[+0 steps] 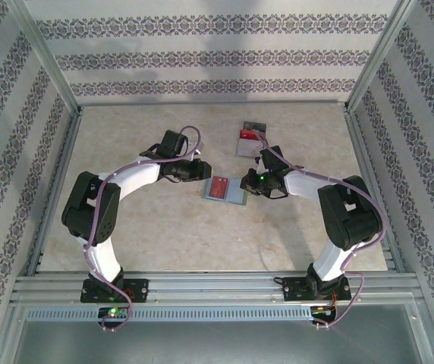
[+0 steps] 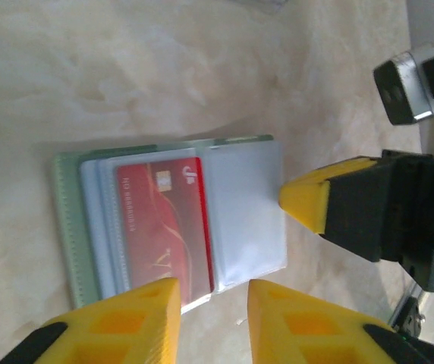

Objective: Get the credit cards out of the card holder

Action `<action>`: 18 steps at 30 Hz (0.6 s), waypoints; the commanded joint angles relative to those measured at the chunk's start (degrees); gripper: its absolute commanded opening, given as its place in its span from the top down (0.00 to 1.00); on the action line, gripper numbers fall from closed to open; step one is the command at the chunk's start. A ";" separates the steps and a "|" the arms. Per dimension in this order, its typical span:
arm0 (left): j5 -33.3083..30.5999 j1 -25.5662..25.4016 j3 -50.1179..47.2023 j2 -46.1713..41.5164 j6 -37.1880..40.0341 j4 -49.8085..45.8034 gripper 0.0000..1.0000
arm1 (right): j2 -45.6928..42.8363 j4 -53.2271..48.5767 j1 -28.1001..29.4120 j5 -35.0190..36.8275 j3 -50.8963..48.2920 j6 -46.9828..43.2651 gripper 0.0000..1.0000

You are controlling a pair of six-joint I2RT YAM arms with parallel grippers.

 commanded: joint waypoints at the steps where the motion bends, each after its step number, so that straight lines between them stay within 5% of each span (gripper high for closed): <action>1: 4.87 -0.91 0.28 2.23 -0.60 2.53 0.76 | 0.22 -0.87 -0.81 0.35 -0.71 -1.78 0.90; 18: 4.59 -1.00 1.49 10.06 -2.59 5.68 0.85 | 2.15 -1.19 -0.81 0.52 -0.70 -2.51 0.90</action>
